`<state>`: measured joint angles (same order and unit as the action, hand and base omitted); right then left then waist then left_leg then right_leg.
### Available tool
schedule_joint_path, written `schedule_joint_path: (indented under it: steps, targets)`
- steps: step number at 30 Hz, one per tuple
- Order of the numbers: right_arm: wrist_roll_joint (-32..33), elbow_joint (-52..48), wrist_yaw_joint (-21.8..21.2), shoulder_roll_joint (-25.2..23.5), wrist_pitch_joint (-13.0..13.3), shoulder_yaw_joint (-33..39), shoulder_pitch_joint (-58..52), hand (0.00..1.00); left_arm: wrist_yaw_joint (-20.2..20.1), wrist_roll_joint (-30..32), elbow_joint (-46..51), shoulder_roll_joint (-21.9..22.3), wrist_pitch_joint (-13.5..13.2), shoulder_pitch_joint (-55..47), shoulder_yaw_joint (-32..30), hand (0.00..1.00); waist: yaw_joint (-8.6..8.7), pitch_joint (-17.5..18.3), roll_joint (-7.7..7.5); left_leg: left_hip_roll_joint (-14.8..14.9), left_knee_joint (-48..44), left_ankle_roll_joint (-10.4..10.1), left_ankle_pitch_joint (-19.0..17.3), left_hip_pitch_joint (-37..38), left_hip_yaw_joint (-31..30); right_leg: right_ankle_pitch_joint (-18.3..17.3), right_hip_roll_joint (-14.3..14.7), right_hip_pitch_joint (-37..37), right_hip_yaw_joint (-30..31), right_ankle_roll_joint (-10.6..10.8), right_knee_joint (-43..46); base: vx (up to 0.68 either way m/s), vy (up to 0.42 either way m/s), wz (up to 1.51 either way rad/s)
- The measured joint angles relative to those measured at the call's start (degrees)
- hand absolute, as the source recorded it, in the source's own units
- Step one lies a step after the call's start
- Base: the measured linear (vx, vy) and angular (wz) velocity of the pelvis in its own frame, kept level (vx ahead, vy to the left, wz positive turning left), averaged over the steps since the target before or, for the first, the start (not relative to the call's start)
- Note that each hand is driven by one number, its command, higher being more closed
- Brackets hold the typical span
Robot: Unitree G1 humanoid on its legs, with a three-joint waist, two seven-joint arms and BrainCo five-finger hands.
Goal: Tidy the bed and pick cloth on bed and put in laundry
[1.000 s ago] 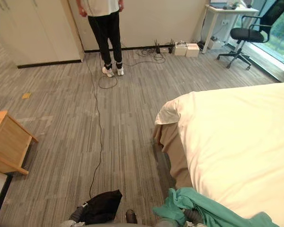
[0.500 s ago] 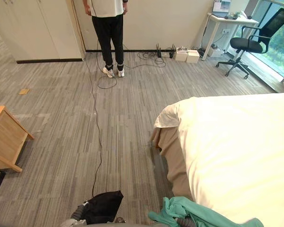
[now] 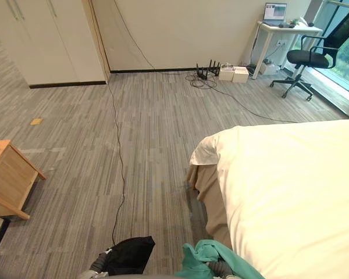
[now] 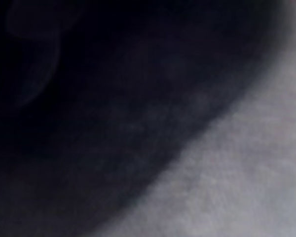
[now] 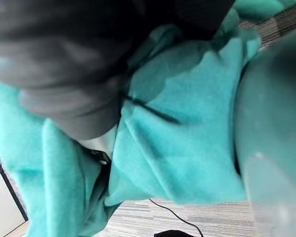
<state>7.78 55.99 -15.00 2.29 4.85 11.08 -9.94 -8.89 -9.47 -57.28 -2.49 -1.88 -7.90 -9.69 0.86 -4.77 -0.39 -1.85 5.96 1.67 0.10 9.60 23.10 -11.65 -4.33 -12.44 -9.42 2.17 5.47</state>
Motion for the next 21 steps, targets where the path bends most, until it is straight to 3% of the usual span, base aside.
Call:
schedule_joint_path:
  steps: [2, 4, 5, 6, 7, 8, 9, 10, 13, 16, 17, 18, 19, 20, 21]
  targets:
    - [-0.06, -0.12, 1.23, -0.38, -0.32, 1.15, 0.01, 1.0, -0.02, 0.08, 0.15, -0.12, 0.01, -0.04, -0.04, 1.0, -0.2, -0.09, -0.3, -0.48, -0.12, 0.35, -0.72, 0.15, -0.35, -1.28, -0.69, 0.35, -0.54, 0.69, 1.48, 0.06, 0.02, 0.1]
    - [0.2, -1.34, 2.74, -0.81, -0.82, 3.38, -0.47, 1.0, 0.03, 0.21, 0.62, -0.43, 0.32, -0.04, 0.13, 1.0, -0.23, -0.01, -0.87, -1.49, -0.2, 0.84, -2.22, 0.03, -1.97, -3.69, -2.32, 3.32, -1.52, 2.65, 8.84, 0.06, 0.045, 0.17]
    - [0.62, -2.4, 3.57, -0.48, -0.92, 4.57, 0.38, 1.0, 0.06, 0.23, 1.05, -0.24, 0.51, 0.17, 0.65, 1.0, -0.57, -0.94, 0.09, -1.07, -1.55, 0.92, -3.0, -0.85, -2.1, -3.91, -4.02, 10.03, -3.25, 2.66, 21.67, -0.05, 0.054, -0.02]
    - [1.73, -3.66, 4.07, -0.04, -0.72, 5.34, 1.74, 1.0, 0.02, 0.68, 2.05, 0.13, 0.49, 0.46, 0.69, 1.0, -1.0, -2.71, 0.45, -0.77, -4.28, 1.17, -4.6, -1.35, -1.7, -1.37, -6.99, 17.45, -4.16, -1.82, 36.51, -0.11, 0.067, 0.01]
    - [3.49, -4.23, 3.97, 0.2, -0.66, 5.84, 2.7, 1.0, 0.12, 1.73, 2.23, -0.57, 0.6, 1.23, 0.58, 1.0, -0.67, -4.22, -0.46, -0.6, -7.09, 1.31, -6.62, -1.13, -1.8, -0.76, -8.98, 21.89, -3.98, -3.27, 45.76, -0.11, 0.038, 0.05]
    - [4.25, -4.21, 3.9, 0.2, -0.67, 5.83, 2.96, 1.0, 0.17, 1.88, 2.15, -0.91, 0.84, 1.6, 0.58, 1.0, -0.5, -4.72, -0.47, -0.3, -8.21, 1.23, -7.58, -0.77, -2.01, -1.02, -9.11, 23.3, -3.89, -2.75, 47.69, 0.01, 0.011, 0.21]
    - [5.73, -3.94, 3.7, 0.0, -0.66, 5.86, 3.03, 1.0, 0.27, 2.15, 2.09, -1.22, 1.68, 1.85, 0.59, 1.0, -0.44, -5.37, -0.49, 0.59, -9.24, 1.43, -8.99, 0.87, -2.98, -3.06, -9.04, 24.33, -4.51, -0.93, 47.71, 0.12, -0.027, 0.25]
    - [7.22, -3.54, 3.57, -0.07, -0.65, 6.03, 2.81, 1.0, 0.29, 2.29, 2.03, -1.31, 1.99, 1.86, 0.6, 1.0, -0.19, -5.48, -0.69, 1.29, -9.35, 1.31, -9.78, 2.08, -3.71, -3.92, -8.82, 24.38, -5.66, -0.49, 45.45, 0.2, -0.052, 0.35]
    - [10.02, -2.78, 2.7, 0.03, -0.65, 6.63, 1.62, 1.0, 0.12, 4.29, 1.92, -0.82, 2.9, 2.92, 0.85, 1.0, 0.28, -5.47, -0.7, 3.71, -10.23, -0.22, -12.25, 3.8, -6.15, -2.8, -7.45, 25.54, -9.76, 0.2, 31.34, 0.28, -0.091, 0.4]
    - [12.28, -1.31, 2.26, 0.06, -0.93, 7.34, 0.33, 1.0, 0.28, 4.51, 1.46, -0.75, 2.9, 3.23, 0.56, 1.0, 0.89, -5.93, -0.42, 6.42, -12.24, -3.52, -16.15, 5.58, -8.95, 5.86, -5.48, 28.36, -9.95, -0.21, 14.41, 0.2, -0.135, 0.49]
    - [12.32, -1.0, 2.26, 0.06, -0.96, 7.4, -0.15, 1.0, 0.31, 4.58, 1.39, -0.83, 2.9, 3.08, 0.52, 1.0, 1.26, -5.91, -0.55, 6.67, -13.02, -4.25, -17.4, 6.12, -9.56, 6.99, -5.64, 28.36, -9.62, -0.29, 13.47, 0.31, -0.223, 0.56]
    - [12.38, -0.89, 2.3, 0.15, -1.13, 7.41, -1.39, 1.0, 0.51, 4.55, 1.05, -0.71, 2.87, 2.82, 0.43, 1.0, 1.78, -5.85, -0.44, 7.48, -13.9, -4.81, -20.1, 8.18, -10.46, 9.77, -6.23, 28.77, -9.27, -1.74, 15.35, 0.4, -0.242, 0.44]
    - [12.46, -0.73, 2.49, 0.56, -1.46, 7.6, -1.74, 1.0, 0.6, 4.53, 0.21, -0.1, 2.75, 2.82, 0.37, 1.0, 2.22, -5.49, 0.66, 8.7, -13.86, -4.84, -20.86, 9.29, -11.15, 8.03, -5.77, 29.3, -9.58, -3.34, 18.85, 0.68, -0.246, 0.38]
    - [12.57, -0.52, 3.22, 0.92, -2.11, 8.44, -1.94, 1.0, 0.6, 4.49, -0.5, 1.02, 2.65, 1.73, 0.11, 1.0, 2.58, -3.66, 2.78, 9.88, -14.62, -4.36, -19.65, 9.74, -11.32, 3.11, -5.16, 30.43, -10.27, -4.03, 23.53, 0.73, -0.285, 0.06]
    - [12.56, -0.14, 4.25, 0.83, -3.15, 8.73, -1.71, 1.0, 0.73, 4.37, -0.18, 1.7, 2.48, 1.64, -0.66, 1.0, 2.66, -3.74, 3.11, 10.54, -18.85, -4.86, -17.17, 8.61, -12.28, 0.16, -5.25, 30.45, -10.24, -5.11, 26.17, 0.67, -0.287, -0.06]
